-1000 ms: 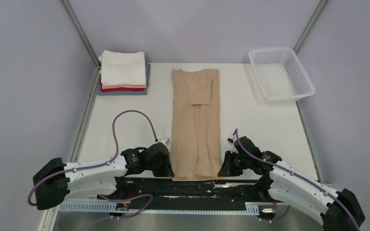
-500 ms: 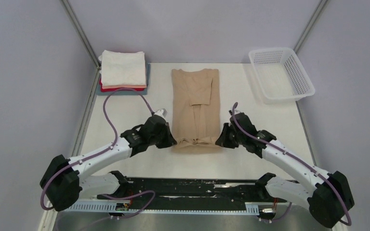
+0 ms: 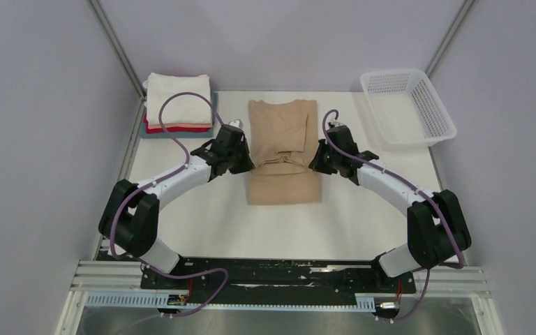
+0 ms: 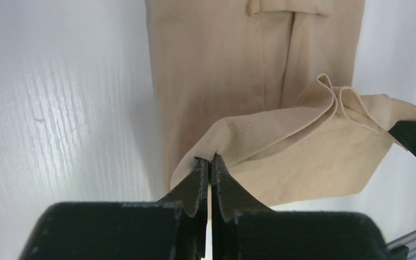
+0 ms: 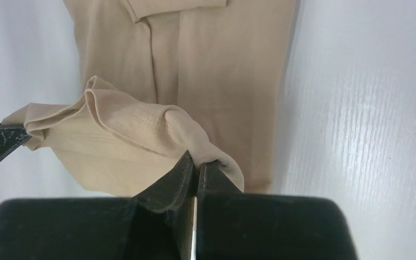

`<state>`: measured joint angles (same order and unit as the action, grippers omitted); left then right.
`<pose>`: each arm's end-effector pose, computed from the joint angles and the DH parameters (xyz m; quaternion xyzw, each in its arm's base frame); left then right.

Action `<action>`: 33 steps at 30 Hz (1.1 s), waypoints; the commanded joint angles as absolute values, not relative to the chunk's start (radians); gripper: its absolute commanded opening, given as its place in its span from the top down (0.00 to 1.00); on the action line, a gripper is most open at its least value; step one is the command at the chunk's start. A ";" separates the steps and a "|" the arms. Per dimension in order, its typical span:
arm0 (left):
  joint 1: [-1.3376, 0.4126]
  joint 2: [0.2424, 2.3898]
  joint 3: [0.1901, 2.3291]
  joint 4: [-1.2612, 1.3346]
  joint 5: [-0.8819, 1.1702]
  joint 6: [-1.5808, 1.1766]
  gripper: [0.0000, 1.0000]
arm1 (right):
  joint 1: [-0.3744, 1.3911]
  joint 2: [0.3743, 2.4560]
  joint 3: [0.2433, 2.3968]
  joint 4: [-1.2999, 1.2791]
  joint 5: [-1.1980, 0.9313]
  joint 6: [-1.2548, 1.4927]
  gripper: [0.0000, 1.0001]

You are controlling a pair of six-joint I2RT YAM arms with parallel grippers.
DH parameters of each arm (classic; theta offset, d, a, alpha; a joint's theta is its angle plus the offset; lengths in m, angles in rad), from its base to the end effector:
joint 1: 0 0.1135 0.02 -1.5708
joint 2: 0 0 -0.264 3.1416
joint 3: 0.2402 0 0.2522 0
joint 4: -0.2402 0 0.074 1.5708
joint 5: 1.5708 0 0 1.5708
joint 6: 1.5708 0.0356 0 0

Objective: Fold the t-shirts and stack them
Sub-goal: Fold the folded rectangular tshirt in 1/3 of the way

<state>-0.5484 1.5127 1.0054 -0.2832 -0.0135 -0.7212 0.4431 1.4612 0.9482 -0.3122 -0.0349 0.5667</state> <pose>0.2776 -0.1690 0.2326 -0.0824 0.9212 -0.2205 0.3099 0.2780 0.1333 0.2275 0.0512 0.9298 0.1904 0.3109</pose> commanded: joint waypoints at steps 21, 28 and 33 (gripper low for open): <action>-0.366 1.846 1.379 -0.266 0.147 -0.678 0.02 | 0.284 1.820 1.318 -0.234 -0.184 0.552 0.26; -0.362 1.675 1.248 -0.271 0.128 -0.667 0.00 | 0.366 1.600 1.102 -0.203 -0.214 0.431 0.00; -0.363 1.498 1.004 -0.255 0.081 -0.694 0.00 | 0.494 1.510 0.966 -0.162 -0.293 0.336 0.00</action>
